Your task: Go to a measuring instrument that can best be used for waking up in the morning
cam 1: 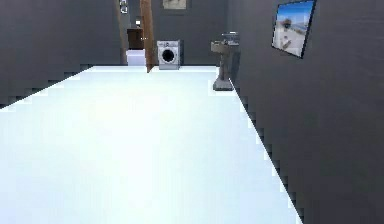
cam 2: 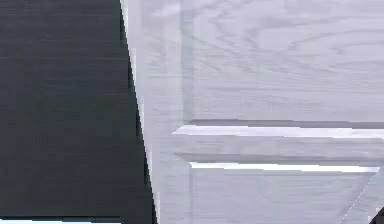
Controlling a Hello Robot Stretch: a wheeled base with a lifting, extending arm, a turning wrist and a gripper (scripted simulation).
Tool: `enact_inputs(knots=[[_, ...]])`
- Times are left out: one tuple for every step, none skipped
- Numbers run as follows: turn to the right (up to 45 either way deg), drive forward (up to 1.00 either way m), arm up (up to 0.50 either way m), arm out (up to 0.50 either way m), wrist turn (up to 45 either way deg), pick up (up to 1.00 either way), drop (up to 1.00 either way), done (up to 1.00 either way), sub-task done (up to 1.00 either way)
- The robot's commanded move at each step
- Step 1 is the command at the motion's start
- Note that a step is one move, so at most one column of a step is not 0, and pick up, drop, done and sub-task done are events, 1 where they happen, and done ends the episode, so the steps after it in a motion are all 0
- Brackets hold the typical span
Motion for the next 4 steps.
enact_inputs(knots=[[0.0,0.35,0.00,0.00,0.0,0.00,0.00,0.00,0.00],[-18.0,0.00,0.00,0.00,0.0,0.00,0.00,0.00,0.00],[0.0,1.00,0.00,0.00,0.0,0.00,0.00,0.00,0.00],[0.0,1.00,0.00,0.00,0.0,0.00,0.00,0.00,0.00]])
